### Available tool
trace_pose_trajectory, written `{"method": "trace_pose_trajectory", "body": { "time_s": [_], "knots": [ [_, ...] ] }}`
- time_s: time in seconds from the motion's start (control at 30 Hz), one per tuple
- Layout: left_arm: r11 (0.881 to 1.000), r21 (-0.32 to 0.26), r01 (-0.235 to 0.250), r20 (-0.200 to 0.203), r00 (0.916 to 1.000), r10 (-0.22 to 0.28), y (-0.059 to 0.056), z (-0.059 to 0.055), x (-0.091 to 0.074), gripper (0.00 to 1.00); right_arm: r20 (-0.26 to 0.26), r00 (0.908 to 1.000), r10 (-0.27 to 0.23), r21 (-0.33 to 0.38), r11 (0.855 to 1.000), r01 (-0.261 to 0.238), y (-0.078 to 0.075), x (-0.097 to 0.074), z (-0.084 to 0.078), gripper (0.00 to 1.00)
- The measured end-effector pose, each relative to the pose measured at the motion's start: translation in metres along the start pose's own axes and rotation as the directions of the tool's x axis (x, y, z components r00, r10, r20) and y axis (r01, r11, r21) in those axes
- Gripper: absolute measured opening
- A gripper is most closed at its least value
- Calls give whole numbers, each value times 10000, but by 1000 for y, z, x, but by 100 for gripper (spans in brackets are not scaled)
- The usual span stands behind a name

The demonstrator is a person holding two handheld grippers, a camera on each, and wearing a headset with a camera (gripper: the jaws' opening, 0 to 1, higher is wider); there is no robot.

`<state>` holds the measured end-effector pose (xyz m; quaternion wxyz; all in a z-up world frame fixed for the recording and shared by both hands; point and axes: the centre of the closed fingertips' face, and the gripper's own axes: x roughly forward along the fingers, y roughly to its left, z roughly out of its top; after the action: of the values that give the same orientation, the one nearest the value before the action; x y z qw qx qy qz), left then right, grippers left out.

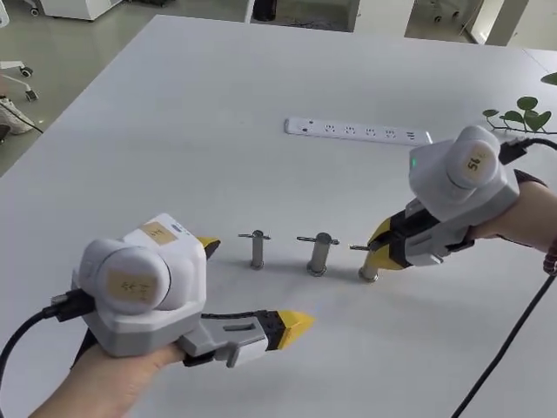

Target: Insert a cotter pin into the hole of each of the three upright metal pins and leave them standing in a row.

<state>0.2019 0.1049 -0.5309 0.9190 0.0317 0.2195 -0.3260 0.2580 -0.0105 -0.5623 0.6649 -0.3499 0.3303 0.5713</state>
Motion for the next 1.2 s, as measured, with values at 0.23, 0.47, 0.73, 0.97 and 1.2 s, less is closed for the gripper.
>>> {"method": "trace_pose_trajectory", "body": {
  "time_s": [0.23, 0.47, 0.73, 0.97, 1.2],
  "knots": [
    [9987, -500, -3, 365, 9993, 21, 2, 4, -1, 92, -90, 9999, 124, 28, 9999, -124, -3, 1, -4, 8],
    [9992, -387, -84, 371, 9993, 98, 5, 5, -3, 95, -36, 9992, 396, -124, 9991, -397, -8, 1, -5, 8],
    [9990, -414, -181, 372, 9991, 197, 7, 4, -4, 95, -173, 9982, 580, -223, 9980, -584, -10, 1, -7, 9],
    [9990, -357, -280, 281, 9992, 290, 10, 2, -5, 95, -300, 9980, 562, -235, 9981, -569, -10, 4, -11, 10],
    [9989, -285, -383, 87, 9992, 386, 13, -1, -6, 95, -26, 10000, -75, 609, 9981, 76, -17, -1, -11, 15]
  ]
}}
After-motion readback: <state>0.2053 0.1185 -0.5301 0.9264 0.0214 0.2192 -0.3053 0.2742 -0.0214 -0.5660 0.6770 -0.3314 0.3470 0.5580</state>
